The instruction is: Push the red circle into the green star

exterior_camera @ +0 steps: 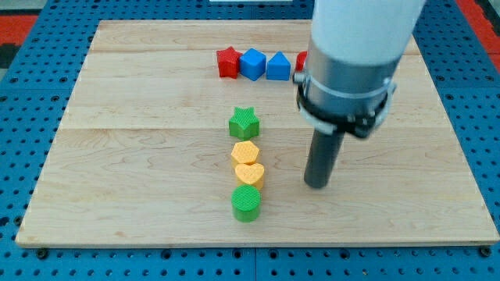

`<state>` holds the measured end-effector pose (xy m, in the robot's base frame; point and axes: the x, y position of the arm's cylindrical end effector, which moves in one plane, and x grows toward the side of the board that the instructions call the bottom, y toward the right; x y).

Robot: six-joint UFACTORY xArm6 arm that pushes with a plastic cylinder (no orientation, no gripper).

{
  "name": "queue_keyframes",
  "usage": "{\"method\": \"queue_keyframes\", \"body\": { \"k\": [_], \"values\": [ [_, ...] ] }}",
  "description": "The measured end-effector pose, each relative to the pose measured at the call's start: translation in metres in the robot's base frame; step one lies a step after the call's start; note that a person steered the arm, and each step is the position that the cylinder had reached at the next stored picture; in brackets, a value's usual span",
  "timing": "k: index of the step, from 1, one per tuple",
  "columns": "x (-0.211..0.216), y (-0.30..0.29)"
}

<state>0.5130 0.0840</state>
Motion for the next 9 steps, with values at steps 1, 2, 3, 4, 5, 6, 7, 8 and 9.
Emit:
{"method": "queue_keyframes", "body": {
  "k": [1, 2, 3, 4, 5, 6, 7, 8, 9],
  "values": [
    [-0.072, 0.000],
    [-0.076, 0.000],
    [-0.090, 0.054],
    [-0.144, 0.088],
    [-0.151, 0.089],
    [-0.218, 0.082],
    [-0.240, 0.047],
    [-0.241, 0.044],
    [-0.241, 0.040]
  ]
}}
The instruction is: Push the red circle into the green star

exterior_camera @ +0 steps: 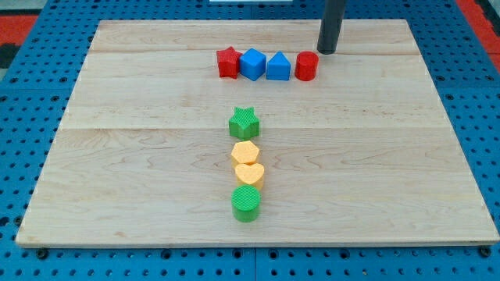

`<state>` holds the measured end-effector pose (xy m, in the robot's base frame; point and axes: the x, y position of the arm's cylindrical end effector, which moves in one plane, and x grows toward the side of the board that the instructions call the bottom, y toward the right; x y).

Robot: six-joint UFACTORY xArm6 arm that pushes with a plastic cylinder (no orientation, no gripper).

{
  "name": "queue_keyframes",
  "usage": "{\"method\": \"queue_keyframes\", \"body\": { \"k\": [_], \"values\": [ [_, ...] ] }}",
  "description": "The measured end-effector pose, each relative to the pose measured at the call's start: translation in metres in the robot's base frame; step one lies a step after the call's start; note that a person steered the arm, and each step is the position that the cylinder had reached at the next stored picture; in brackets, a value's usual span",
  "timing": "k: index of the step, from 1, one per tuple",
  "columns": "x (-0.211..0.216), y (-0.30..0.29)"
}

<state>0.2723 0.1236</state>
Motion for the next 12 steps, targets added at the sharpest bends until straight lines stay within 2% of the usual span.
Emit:
{"method": "queue_keyframes", "body": {
  "k": [4, 5, 6, 7, 10, 11, 12],
  "values": [
    [0.074, -0.086],
    [0.077, -0.088],
    [0.035, -0.062],
    [0.032, -0.049],
    [0.062, -0.040],
    [0.093, -0.040],
    [0.094, -0.043]
  ]
}}
